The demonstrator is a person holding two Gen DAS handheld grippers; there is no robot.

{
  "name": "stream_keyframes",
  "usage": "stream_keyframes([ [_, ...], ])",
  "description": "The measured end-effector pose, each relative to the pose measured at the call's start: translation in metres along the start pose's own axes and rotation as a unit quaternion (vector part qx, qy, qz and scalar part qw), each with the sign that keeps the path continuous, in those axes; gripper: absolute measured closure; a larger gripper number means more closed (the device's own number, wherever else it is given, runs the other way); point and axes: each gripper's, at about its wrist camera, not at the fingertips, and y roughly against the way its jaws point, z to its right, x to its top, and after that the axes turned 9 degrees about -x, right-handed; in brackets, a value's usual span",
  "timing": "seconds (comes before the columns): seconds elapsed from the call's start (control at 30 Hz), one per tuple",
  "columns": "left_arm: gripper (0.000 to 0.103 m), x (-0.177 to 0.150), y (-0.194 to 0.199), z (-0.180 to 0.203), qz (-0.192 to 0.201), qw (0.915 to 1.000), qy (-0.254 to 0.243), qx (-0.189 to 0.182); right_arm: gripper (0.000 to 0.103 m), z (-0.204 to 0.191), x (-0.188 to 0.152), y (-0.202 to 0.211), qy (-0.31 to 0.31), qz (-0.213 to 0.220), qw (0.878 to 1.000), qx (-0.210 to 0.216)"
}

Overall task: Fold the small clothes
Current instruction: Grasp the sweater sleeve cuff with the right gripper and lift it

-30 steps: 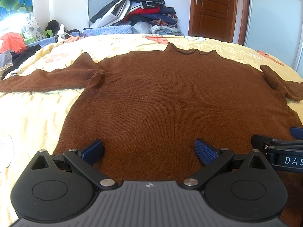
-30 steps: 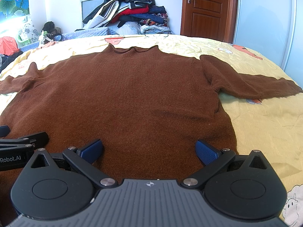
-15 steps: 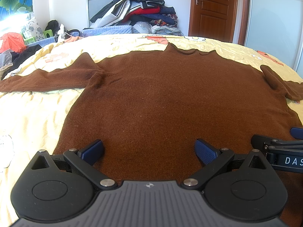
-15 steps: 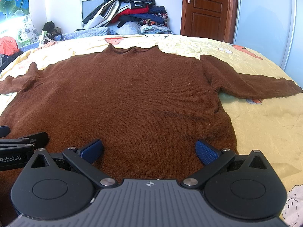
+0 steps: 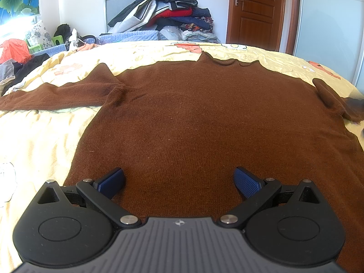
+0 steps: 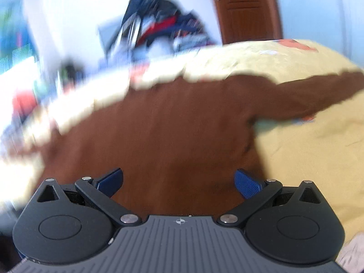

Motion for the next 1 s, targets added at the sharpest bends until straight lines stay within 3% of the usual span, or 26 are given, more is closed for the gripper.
stream_keyframes([
  [0.07,0.000,0.000,0.000,0.000,0.000,1.0000,0.000,0.001,0.000,0.053,0.023,0.016,-0.090,0.031,0.995,0.012],
  [0.13,0.000,0.000,0.000,0.000,0.000,1.0000,0.000,0.001,0.000,0.108,0.055,0.016,-0.158,0.017,0.987,-0.013],
  [0.2,0.000,0.000,0.000,0.000,0.000,1.0000,0.000,0.001,0.000,0.160,0.077,0.014,-0.213,0.021,0.977,-0.007],
  [0.3,0.000,0.000,0.000,0.000,0.000,1.0000,0.000,0.001,0.000,0.242,0.100,0.005,-0.310,0.036,0.950,-0.013],
  [0.4,0.000,0.000,0.000,0.000,0.000,1.0000,0.000,0.000,0.007,0.306,0.115,-0.014,-0.389,0.045,0.919,-0.033],
  [0.53,0.000,0.000,0.000,0.000,0.000,1.0000,0.000,0.000,0.020,0.354,0.117,-0.039,-0.444,0.047,0.893,-0.051],
  [0.7,0.000,0.000,0.000,0.000,0.000,1.0000,0.000,0.000,0.044,0.362,0.121,-0.073,-0.425,0.058,0.902,-0.052],
  [0.77,0.000,0.000,0.000,0.000,0.000,1.0000,0.000,0.000,0.080,0.367,0.130,-0.089,-0.415,0.049,0.907,-0.057],
  [0.8,0.000,0.000,0.000,0.000,0.000,1.0000,0.000,0.000,0.090,0.368,0.126,-0.086,-0.414,0.044,0.907,-0.064],
  [0.83,0.000,0.000,0.000,0.000,0.000,1.0000,0.000,0.000,0.094,0.369,0.123,-0.089,-0.418,0.045,0.905,-0.068],
  [0.93,0.000,0.000,-0.001,0.000,0.001,1.0000,0.001,-0.001,0.091,0.362,0.121,-0.077,-0.419,0.063,0.903,-0.070],
  [1.0,0.000,0.000,-0.001,0.001,0.001,1.0000,0.002,-0.001,0.091,0.336,0.129,-0.069,-0.397,0.075,0.914,-0.041],
])
